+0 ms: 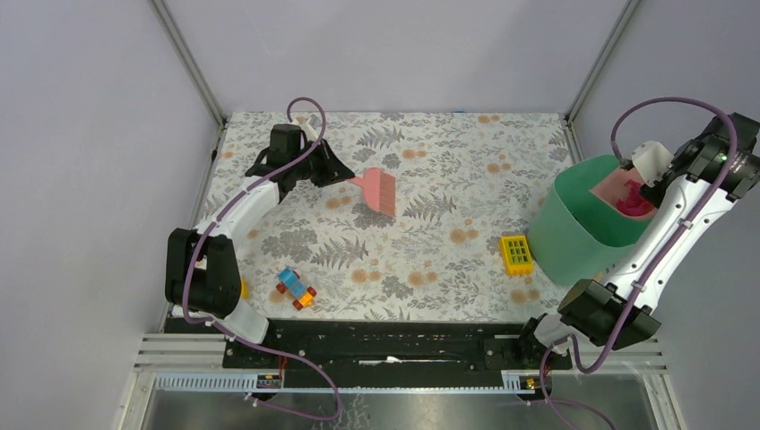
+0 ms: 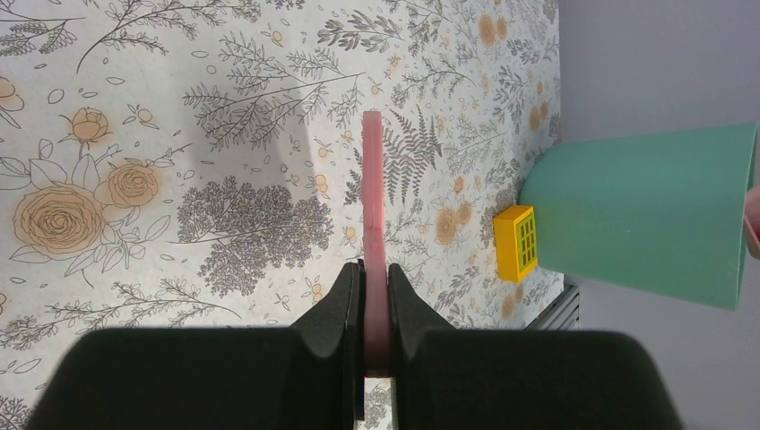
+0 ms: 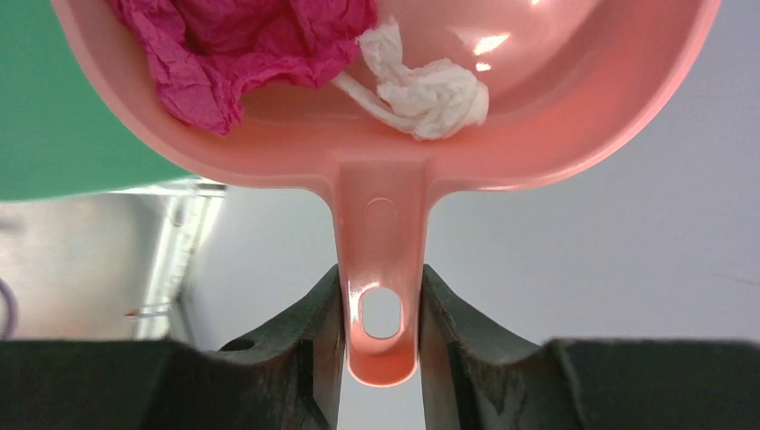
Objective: Sweep away the paper scraps from the table
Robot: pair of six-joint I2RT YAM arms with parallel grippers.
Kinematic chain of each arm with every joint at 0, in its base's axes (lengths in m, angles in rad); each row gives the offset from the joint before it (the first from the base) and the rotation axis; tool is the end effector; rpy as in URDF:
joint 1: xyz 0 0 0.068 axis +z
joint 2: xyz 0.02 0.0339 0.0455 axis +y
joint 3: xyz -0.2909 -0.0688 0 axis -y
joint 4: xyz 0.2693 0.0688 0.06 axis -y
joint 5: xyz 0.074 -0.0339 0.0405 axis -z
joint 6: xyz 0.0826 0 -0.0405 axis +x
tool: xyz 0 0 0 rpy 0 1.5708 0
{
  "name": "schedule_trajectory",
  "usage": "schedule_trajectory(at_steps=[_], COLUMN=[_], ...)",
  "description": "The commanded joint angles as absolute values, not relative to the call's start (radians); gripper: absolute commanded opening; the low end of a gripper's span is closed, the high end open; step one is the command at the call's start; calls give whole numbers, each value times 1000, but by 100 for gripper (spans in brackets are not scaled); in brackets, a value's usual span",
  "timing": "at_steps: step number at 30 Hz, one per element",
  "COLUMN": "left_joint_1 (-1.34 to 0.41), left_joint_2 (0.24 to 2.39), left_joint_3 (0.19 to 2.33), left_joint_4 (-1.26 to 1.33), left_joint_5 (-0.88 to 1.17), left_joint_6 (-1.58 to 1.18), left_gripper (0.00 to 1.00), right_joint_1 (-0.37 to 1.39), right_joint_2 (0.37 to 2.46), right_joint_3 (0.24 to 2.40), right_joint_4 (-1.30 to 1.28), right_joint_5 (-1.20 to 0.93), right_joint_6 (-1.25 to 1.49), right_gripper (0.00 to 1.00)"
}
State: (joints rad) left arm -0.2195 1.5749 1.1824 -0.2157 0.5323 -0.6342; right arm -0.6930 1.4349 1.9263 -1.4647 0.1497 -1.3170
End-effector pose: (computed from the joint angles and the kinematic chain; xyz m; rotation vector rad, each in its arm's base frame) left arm 0.3931 -0.1306 0.2739 -0.1503 2.2766 -1.0489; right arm 0.2055 -0.1866 0.4530 -0.8043 2.7059 -0.8471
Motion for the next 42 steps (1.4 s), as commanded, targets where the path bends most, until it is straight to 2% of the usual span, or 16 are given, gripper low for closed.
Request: schedule_trajectory(at_steps=[1,4,11,42], left_joint_1=[-215,-214,-215,-215], left_joint_2=[1565,1566,1566,1575], left_joint_3=[1196,1195,1196,1199], left_joint_4=[-164,-164,-164,-165], left_joint_5=[568,571,569,579], left_joint_6=[-645,-645,-641,-641], left_gripper=[0,0,0,0], right_joint_1=[-696,-696,-695,-696], right_joint_2=[1435,1410,1354,1331], right_joint_3=[1889,1824,1736,1718], right_joint_4=[-1309,-1175,-1040,-1024], right_joint_5=[322,369,374,345], right_joint_6=[-1500,-1576,-1690,-1707], right_gripper=[0,0,0,0])
